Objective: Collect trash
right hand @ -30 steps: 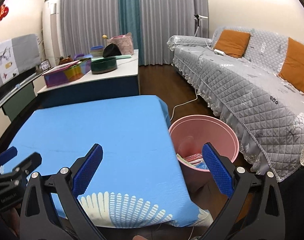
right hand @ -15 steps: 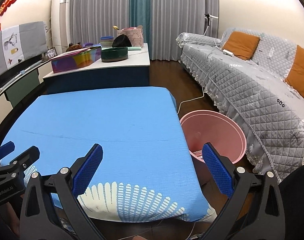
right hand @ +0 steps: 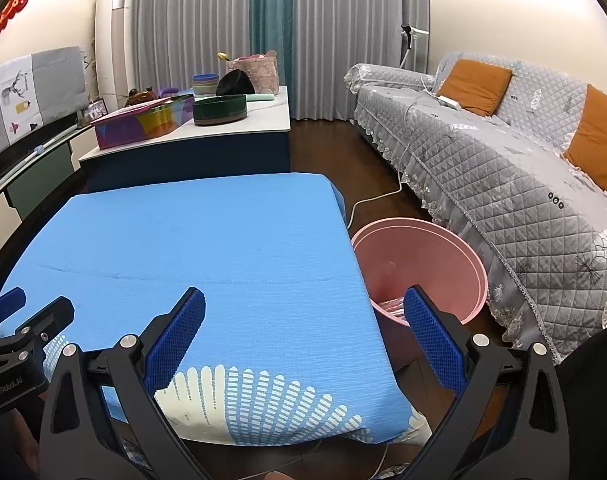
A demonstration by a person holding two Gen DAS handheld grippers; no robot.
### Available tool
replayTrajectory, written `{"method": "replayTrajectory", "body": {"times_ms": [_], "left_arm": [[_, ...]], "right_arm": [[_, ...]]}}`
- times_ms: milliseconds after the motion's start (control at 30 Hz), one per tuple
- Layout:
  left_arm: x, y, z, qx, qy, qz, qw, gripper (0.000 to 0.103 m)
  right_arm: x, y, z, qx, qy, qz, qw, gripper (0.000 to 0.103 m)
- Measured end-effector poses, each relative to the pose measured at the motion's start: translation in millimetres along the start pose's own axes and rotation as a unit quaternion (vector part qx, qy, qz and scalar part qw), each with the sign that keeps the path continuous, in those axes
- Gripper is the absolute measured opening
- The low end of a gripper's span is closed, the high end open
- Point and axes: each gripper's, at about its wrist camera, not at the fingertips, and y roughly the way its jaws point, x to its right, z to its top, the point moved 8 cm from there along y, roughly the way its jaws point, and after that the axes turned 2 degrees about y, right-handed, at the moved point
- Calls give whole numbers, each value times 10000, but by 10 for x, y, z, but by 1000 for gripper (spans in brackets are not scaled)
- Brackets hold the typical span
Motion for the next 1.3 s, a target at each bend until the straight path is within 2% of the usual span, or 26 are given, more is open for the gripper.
{"method": "replayTrajectory", "body": {"times_ms": [1300], "left_arm": [[43, -32, 7, 44, 45, -28, 10000, 95]], "right_arm": [[19, -36, 31, 60, -9, -24, 10000, 98]]}}
